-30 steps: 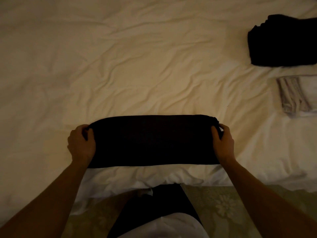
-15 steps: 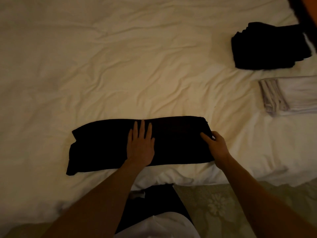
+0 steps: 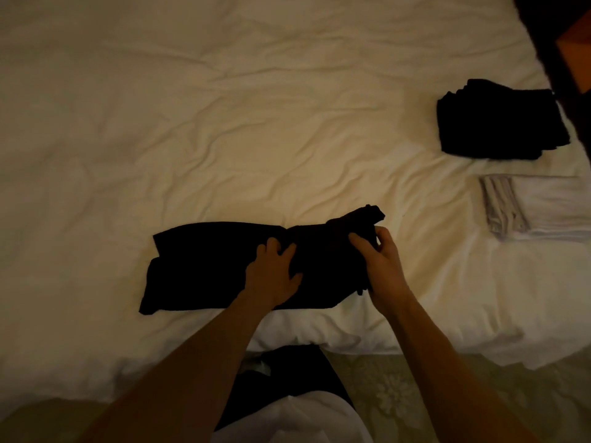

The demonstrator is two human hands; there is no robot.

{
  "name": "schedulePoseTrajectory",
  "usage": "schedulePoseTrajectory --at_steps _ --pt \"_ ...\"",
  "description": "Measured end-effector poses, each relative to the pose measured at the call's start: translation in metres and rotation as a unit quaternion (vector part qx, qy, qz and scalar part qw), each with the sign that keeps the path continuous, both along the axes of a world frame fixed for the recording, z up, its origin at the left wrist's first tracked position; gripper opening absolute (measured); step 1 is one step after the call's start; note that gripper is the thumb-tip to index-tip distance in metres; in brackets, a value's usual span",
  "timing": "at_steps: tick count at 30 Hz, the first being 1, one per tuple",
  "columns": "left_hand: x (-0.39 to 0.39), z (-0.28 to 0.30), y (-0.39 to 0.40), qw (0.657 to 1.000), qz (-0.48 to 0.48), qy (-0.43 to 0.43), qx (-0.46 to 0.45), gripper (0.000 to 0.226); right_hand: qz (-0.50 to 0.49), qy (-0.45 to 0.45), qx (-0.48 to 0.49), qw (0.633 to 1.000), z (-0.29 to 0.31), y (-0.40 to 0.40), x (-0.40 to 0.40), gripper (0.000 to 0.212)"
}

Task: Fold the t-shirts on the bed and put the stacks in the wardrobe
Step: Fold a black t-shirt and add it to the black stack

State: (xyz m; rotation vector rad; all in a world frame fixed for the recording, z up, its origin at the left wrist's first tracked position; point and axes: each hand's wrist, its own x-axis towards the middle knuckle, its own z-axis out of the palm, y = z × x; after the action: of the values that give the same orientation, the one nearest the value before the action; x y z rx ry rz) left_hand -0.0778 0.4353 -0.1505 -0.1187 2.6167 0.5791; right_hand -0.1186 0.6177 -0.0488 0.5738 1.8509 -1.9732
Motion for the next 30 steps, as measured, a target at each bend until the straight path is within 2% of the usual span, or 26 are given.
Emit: schedulePoseTrajectory --at_steps 2,5,8,10,12,14,18,20,22,23,26,28,30 --pt "-0.003 0.012 -0.009 0.988 0.092 -0.03 0.117 0.058 0.02 -0.008 -0.003 1.0 0.007 -0.024 0.0 0.03" --pt "-0.003 0.035 -0.026 0.943 0.22 -0.023 0.249 0.039 0.052 -0.024 0.0 0.998 0.017 -0.055 -0.001 0.032" --pt "0.004 0.067 -0.043 0.872 0.314 -0.005 0.374 0.02 0.116 -0.012 0.008 0.993 0.021 -0.079 -0.001 0.025" --pt "0.01 0.089 -0.056 0.829 0.357 -0.008 0.43 0.02 0.167 0.004 0.047 0.985 0.023 -0.101 0.003 0.023" --pt "0.014 0.104 -0.071 0.802 0.39 -0.018 0.452 0.026 0.224 0.029 0.111 0.968 0.019 -0.126 0.009 0.025" --pt "0.017 0.115 -0.087 0.79 0.404 -0.023 0.46 0.033 0.274 0.059 0.17 0.945 0.014 -0.154 0.016 0.025" --pt "0.026 0.118 -0.12 0.82 0.391 -0.039 0.416 0.041 0.339 0.077 0.221 0.911 0.01 -0.203 0.035 0.025" --pt "0.03 0.116 -0.136 0.832 0.394 -0.055 0.387 0.056 0.375 0.073 0.241 0.892 0.003 -0.224 0.042 0.035" --pt "0.032 0.114 -0.149 0.825 0.421 -0.062 0.372 0.072 0.4 0.066 0.25 0.879 -0.003 -0.243 0.044 0.045" --pt "0.032 0.112 -0.156 0.818 0.435 -0.055 0.373 0.067 0.413 0.063 0.242 0.876 -0.005 -0.25 0.044 0.051" --pt "0.03 0.106 -0.171 0.769 0.498 -0.053 0.397 0.039 0.499 0.046 0.175 0.847 -0.008 -0.257 0.039 0.067" --pt "0.034 0.095 -0.179 0.74 0.529 -0.07 0.409 0.035 0.518 0.029 0.115 0.847 -0.01 -0.245 0.036 0.053" --pt "0.041 0.078 -0.183 0.732 0.54 -0.076 0.408 0.033 0.452 0.056 0.122 0.882 -0.016 -0.224 0.035 0.033"
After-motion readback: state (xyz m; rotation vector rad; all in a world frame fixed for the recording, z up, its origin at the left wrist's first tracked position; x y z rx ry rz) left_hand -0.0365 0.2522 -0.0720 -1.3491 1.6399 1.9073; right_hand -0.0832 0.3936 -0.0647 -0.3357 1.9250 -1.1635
